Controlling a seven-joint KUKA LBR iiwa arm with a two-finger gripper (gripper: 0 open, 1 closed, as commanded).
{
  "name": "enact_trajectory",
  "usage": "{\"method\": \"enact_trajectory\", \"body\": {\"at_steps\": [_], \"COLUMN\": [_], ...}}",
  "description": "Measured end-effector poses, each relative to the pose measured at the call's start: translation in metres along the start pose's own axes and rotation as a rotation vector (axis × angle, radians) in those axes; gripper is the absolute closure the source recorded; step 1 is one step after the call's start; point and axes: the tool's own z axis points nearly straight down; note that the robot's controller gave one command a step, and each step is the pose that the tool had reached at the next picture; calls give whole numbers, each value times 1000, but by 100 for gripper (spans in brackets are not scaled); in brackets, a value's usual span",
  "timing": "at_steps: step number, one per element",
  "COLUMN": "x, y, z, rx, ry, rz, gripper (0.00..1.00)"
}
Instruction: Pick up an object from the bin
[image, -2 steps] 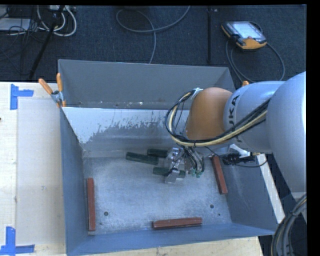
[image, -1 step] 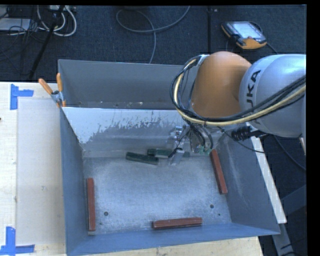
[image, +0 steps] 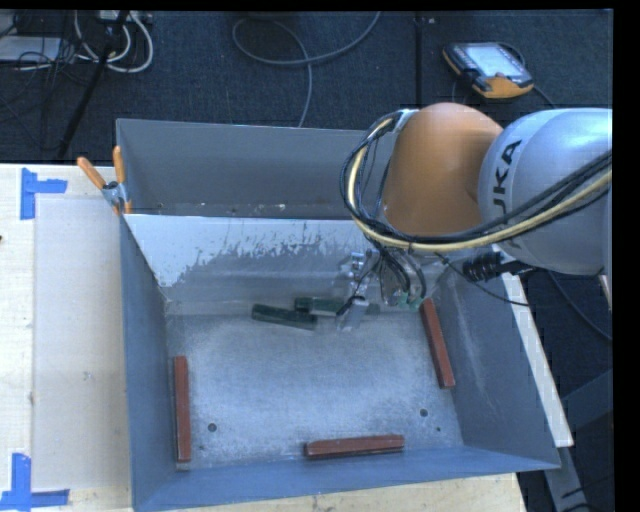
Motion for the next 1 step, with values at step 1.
{"method": "enact_trajectory", "body": {"at_steps": [1], "x": [7], "y": [20], "z": [-40], "rx": [1], "ry": [3], "rz": [-33], "gripper": [100]}}
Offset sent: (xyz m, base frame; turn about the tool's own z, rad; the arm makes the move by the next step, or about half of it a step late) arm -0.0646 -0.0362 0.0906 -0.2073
